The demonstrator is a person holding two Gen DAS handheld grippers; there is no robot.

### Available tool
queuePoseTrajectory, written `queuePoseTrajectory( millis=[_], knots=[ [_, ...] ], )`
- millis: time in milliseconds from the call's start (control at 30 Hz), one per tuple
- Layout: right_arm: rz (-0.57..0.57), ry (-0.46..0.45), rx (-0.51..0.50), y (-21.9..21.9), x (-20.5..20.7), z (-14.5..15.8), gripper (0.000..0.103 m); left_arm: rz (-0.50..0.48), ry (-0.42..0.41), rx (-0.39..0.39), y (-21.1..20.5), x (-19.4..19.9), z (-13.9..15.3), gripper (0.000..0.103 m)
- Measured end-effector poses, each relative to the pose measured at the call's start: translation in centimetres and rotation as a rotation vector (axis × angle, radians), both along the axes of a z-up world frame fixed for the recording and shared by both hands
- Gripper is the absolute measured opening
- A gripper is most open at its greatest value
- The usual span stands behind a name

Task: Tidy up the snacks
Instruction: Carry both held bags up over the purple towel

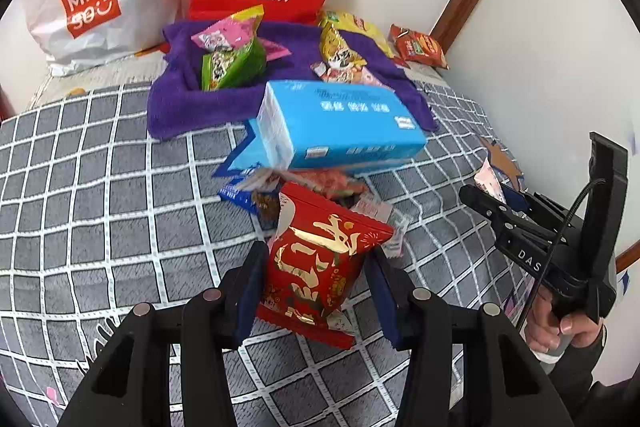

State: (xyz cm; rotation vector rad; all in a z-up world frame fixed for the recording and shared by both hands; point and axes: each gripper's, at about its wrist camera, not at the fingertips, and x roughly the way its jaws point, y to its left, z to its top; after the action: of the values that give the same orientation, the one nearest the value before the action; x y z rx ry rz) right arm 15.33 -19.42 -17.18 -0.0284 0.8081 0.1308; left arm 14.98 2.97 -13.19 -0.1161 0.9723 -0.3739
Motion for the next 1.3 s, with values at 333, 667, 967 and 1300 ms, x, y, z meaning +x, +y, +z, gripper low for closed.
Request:
queuePoseTrajectory(
  millis=[333,667,967,1300],
  knots=[
    [0.007,-0.045,0.003,1.1,0.5,3.3,0.04,0.005,-0.036,-0.016,-0.5,1.3,2.7,0.047],
    [0.03,-0.075,0.014,1.8,2.5,5.5,0.04,0.047,-0.034,-0.046,-0.2,4.1,4.3,0.047],
    [0.059,-0.069,0.016,2.5,5.8,6.3,0.04,0.08,-0.037,-0.066,0.3,7.5,5.3,0.047],
    [0.082,-0.064,0.02,2.8,11.3,7.1,0.04,0.088,-0.047,-0.057,-0.1,11.7,6.6,0.047]
  ],
)
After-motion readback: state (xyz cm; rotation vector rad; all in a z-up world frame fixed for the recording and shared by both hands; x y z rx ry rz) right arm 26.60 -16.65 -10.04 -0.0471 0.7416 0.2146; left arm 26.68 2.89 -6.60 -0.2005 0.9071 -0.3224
